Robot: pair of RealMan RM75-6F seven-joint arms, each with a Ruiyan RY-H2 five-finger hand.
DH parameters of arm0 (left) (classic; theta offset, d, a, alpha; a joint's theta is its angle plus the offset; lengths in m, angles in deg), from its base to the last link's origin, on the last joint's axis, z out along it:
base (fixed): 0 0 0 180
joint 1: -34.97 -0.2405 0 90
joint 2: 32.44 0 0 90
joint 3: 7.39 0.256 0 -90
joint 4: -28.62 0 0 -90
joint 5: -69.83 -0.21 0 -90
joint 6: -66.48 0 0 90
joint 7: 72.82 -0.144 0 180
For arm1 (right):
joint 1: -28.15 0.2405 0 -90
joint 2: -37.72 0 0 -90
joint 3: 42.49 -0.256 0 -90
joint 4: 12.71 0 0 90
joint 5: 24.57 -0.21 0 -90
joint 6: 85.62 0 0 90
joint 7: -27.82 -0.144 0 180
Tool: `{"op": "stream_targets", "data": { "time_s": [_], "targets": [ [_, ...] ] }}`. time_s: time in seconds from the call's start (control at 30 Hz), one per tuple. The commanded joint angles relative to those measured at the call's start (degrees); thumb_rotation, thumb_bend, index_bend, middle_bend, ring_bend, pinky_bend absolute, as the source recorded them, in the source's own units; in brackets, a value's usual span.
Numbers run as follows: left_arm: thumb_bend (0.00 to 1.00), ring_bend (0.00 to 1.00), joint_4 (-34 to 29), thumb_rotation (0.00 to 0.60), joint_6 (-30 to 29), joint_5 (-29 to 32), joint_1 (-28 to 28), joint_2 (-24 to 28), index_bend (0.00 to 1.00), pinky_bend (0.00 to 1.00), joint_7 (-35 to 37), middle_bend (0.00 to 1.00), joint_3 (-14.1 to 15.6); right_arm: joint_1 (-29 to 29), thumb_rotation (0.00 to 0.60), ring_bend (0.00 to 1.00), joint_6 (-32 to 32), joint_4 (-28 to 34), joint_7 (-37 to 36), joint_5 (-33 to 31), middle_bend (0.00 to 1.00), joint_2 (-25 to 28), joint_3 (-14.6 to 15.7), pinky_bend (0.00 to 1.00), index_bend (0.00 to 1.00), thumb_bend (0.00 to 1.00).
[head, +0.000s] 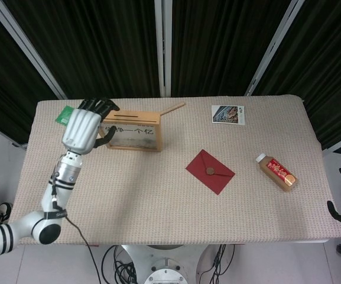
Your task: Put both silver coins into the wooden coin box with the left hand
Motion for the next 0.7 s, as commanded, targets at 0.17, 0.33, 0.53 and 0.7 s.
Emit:
{"op": "stream_targets", "data": {
  "time_s": [0.17, 0.33, 0.53, 0.7],
  "targets": [
    [0.34, 0.06, -6.4, 0.600, -14.7, -17.7, -19.7, 10.7, 0.24, 0.17, -12.1, 0.20, 19.9, 0.2, 0.600, 0.00, -6.4, -5.7, -0.3, 5.1, 0.00, -3.6, 0.1, 0.00, 0.00, 0.30],
    [0.28, 0.02, -3.9, 0.600, -17.0, -15.4, -28.4, 9.1, 0.16, 0.14, -7.4, 0.12, 25.1, 0.9, 0.600, 0.00, -7.2, -6.6, 7.2, 6.4, 0.00, -5.6, 0.2, 0.00, 0.00, 0.30],
    [0.26, 0.02, 0.8, 0.600, -17.2, -15.2, -32.7, 7.1, 0.16, 0.14, -1.2, 0.12, 25.8, 2.5, 0.600, 0.00, -5.7, -3.4, 12.2, 8.1, 0.00, -5.8, 1.1, 0.00, 0.00, 0.30],
    [0.26, 0.02, 3.1, 0.600, -17.1, -16.9, -33.5, 5.5, 0.16, 0.14, -0.1, 0.12, 24.3, 3.6, 0.600, 0.00, -2.9, 0.8, 13.5, 7.5, 0.00, -4.9, 1.5, 0.00, 0.00, 0.30]
  ]
}}
